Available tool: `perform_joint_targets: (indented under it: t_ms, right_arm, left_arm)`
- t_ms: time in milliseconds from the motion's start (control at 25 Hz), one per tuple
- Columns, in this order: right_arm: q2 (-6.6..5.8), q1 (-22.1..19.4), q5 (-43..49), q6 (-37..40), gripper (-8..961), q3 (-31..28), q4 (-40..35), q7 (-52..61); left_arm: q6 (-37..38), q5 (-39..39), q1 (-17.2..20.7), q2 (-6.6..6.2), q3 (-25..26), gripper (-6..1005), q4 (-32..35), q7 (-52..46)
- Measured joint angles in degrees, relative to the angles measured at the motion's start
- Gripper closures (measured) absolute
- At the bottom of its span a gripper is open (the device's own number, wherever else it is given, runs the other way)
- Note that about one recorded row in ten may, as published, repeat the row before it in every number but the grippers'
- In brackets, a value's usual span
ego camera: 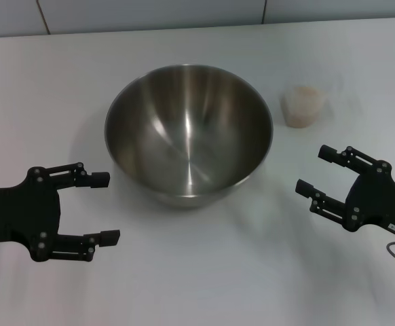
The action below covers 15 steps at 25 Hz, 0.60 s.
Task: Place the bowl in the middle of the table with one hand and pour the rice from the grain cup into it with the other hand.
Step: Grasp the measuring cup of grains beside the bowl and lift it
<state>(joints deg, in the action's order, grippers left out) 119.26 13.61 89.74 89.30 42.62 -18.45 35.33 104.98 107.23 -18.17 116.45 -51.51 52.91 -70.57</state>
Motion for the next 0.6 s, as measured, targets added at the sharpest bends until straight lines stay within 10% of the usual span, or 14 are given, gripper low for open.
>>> perform_joint_targets:
  t_ms: [600]
  right_arm:
    - [0.10,-0.95,0.00,-0.19,237,-1.29,0.68,0.12]
  left_arm:
    - [-1.75,0.00,-0.81,0.09,-0.33,139,-1.42,-0.01]
